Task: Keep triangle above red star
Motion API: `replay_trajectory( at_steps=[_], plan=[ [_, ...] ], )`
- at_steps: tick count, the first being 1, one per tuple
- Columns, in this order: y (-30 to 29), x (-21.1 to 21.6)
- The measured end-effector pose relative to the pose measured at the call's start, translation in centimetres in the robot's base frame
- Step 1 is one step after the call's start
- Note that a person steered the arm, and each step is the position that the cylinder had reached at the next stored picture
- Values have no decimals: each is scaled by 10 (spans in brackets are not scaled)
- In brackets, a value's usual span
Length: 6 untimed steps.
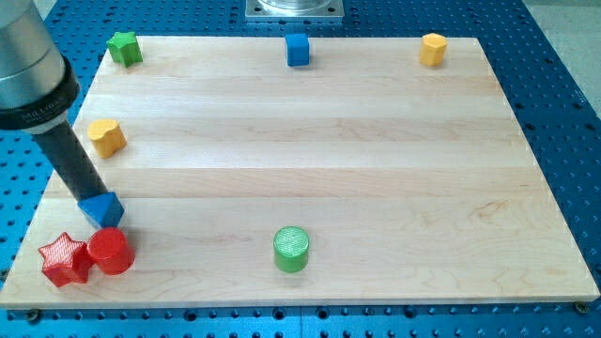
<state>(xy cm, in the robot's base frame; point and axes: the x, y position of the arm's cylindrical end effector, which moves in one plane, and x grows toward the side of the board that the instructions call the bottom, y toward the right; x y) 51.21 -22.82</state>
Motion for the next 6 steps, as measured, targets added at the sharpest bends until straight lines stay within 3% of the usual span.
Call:
replay_trajectory(
  at_steps=[2,4,6],
  plan=[
    [54,-23],
    [16,7],
    [23,-1]
  ],
)
